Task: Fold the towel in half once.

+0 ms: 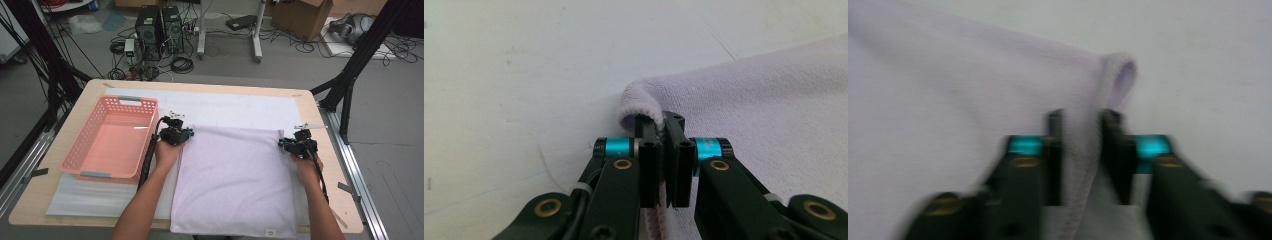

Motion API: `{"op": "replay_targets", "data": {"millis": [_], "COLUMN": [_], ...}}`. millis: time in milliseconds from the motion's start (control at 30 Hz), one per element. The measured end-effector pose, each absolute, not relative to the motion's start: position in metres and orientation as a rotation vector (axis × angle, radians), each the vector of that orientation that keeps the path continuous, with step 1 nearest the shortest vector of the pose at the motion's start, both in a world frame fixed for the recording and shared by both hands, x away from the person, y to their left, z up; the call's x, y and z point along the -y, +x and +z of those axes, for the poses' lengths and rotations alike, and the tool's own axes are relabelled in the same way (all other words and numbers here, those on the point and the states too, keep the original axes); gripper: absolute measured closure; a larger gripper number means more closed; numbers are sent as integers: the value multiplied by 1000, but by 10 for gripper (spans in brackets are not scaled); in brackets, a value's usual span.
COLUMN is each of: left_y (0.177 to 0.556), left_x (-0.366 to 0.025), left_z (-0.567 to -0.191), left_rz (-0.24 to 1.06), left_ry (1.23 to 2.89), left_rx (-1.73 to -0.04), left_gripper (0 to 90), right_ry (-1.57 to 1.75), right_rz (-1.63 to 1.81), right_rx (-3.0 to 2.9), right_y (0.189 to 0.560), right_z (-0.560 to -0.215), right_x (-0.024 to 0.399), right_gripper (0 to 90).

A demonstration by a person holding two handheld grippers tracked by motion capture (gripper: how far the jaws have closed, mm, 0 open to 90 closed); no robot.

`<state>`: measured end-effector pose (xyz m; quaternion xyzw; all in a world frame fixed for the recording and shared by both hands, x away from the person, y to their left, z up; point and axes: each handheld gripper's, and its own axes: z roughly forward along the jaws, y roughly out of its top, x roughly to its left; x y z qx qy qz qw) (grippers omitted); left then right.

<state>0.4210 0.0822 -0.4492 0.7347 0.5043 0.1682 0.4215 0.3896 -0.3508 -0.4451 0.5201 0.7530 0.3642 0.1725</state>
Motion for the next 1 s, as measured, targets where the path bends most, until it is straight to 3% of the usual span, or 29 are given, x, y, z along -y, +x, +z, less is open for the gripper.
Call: {"op": "replay_targets", "data": {"millis": [333,800,900,967,1000], "left_y": [436,484,484,482,481], "left_x": [-94,-90,-90,-92,-93], "left_z": [-436,-417,-418,-421,-422], "left_rz": [429,457,462,425,400], "left_ry": [1636,1635,1641,1667,1683], "left_rx": [-1361,-1326,-1353,-1373,-1369], "left_gripper": [859,855,738,575,543], "right_ry": [1424,1402,1404,1437,1460], "right_rz": [1079,1087,1060,1062,1072], "right_rx": [-1984,-1841,-1837,-1824,-1827], "right_y": [415,443,447,447,447], "right_z": [-433,-429,-430,-432,-432], "right_x": [348,345,341,342,344], "right_gripper": [873,871,846,755,708]}}
